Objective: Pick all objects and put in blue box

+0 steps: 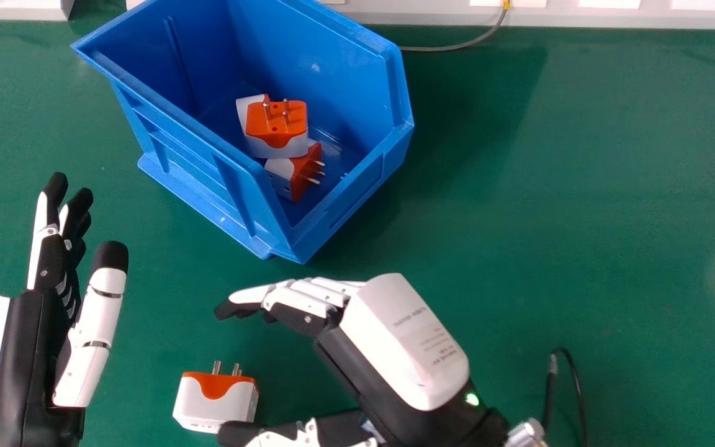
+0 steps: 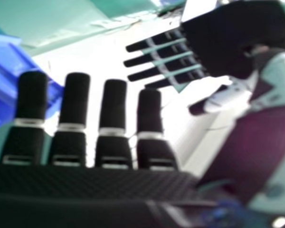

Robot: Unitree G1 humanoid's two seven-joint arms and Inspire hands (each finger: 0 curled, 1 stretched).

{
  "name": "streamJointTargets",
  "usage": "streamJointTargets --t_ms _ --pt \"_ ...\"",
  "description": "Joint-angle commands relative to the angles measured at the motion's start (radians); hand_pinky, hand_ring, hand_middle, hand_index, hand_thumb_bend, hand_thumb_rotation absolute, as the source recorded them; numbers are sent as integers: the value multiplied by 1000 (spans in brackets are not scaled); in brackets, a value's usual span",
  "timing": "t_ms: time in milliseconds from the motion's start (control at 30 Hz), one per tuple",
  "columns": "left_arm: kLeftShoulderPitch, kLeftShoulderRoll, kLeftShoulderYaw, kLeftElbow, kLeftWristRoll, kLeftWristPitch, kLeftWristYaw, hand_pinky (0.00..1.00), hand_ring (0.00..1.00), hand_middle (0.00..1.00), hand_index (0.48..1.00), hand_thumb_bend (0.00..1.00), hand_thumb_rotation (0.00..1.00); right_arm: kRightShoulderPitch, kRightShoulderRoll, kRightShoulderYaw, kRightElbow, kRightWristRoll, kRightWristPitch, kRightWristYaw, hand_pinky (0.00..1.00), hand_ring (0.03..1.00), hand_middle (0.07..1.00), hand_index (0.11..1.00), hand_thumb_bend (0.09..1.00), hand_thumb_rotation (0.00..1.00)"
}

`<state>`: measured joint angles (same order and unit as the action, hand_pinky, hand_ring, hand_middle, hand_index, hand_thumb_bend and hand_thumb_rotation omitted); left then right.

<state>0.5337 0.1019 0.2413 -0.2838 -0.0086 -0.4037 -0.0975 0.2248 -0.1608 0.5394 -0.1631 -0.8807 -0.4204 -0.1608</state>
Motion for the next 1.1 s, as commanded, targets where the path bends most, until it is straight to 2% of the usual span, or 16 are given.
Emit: streamJointTargets --t_ms 0,100,133,233,333,467,567,600,700,833,967,1067 --pt "-1 5 4 -13 -10 -14 1 1000 969 966 996 433 947 -21 14 23 6 -7 14 0 511 648 703 711 459 457" --pt "0 -1 3 -20 -6 -7 8 1000 967 963 994 426 935 -38 14 43 20 -7 40 16 518 655 709 717 489 443" --pt "0 -2 4 -20 3 -7 12 1000 965 962 993 427 931 -41 13 49 17 -12 55 29 520 658 712 720 498 442" --pt "6 -6 2 -34 7 5 18 1000 966 961 991 431 925 -57 9 64 23 -16 73 41 528 665 720 728 518 436" --pt "9 -11 0 -48 0 17 19 1000 962 957 986 436 911 -66 5 72 21 -16 91 58 535 673 730 739 550 432" --pt "9 -9 3 -49 17 9 23 1000 959 955 983 438 902 -87 -3 81 28 -17 103 83 545 683 740 749 588 419" --pt "10 -6 2 -51 1 5 14 1000 960 955 987 435 904 -126 -21 88 36 -25 102 120 558 694 752 763 604 415" --pt "12 -7 2 -54 1 5 15 1000 960 956 987 437 904 -145 -28 89 42 -22 95 130 560 696 756 766 609 414" --pt "17 -13 4 -61 -13 16 15 1000 959 956 982 438 899 -209 -44 91 66 0 68 158 560 700 763 770 636 396" --pt "24 -15 8 -74 -3 35 25 1000 959 955 978 433 891 -273 -41 94 95 20 59 181 561 705 768 774 665 375" --pt "30 -10 11 -85 -2 49 23 1000 956 947 969 434 884 -309 -24 102 124 21 69 175 560 710 769 778 739 325" --pt "33 -17 14 -96 -1 60 32 1000 956 947 970 429 887 -315 -6 109 133 12 101 180 561 711 769 778 756 316"
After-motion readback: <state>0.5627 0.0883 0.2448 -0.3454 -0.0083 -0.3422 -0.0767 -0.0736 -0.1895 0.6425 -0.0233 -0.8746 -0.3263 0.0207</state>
